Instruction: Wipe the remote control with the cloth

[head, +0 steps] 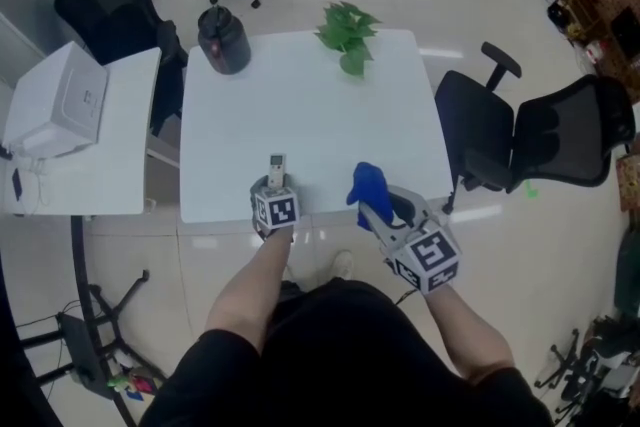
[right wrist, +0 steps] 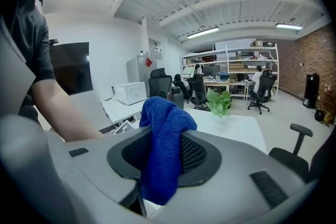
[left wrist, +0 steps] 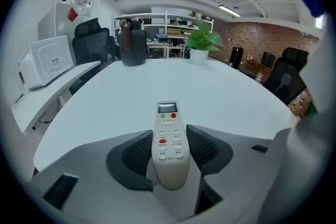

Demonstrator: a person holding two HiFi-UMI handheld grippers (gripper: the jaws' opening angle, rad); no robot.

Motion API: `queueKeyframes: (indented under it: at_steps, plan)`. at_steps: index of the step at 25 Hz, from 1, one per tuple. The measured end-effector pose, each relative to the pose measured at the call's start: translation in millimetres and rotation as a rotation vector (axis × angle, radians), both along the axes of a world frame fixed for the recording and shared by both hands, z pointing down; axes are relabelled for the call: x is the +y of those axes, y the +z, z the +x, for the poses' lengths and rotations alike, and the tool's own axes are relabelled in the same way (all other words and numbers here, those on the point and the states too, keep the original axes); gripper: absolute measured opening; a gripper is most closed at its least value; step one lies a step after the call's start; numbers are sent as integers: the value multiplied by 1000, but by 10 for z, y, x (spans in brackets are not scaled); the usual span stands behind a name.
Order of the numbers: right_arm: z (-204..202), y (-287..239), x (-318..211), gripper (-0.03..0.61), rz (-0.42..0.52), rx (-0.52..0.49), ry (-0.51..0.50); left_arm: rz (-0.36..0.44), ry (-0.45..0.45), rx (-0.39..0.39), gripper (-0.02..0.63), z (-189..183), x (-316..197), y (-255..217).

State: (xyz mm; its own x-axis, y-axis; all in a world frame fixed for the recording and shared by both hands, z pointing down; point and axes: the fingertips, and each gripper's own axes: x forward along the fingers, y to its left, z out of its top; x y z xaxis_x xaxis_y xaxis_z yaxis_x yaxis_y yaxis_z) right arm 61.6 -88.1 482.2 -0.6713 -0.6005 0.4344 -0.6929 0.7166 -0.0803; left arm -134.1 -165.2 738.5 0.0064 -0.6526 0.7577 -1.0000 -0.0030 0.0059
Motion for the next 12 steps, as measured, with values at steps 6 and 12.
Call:
queueKeyframes:
  at_steps: [6, 12]
  plan:
    - [-43, 85, -63, 129, -20, 7, -7, 6, 14, 23, 252, 55, 7, -2]
    - [-76, 444, -343, 130, -59, 81, 10, 96, 74, 34, 278, 46, 96, -333]
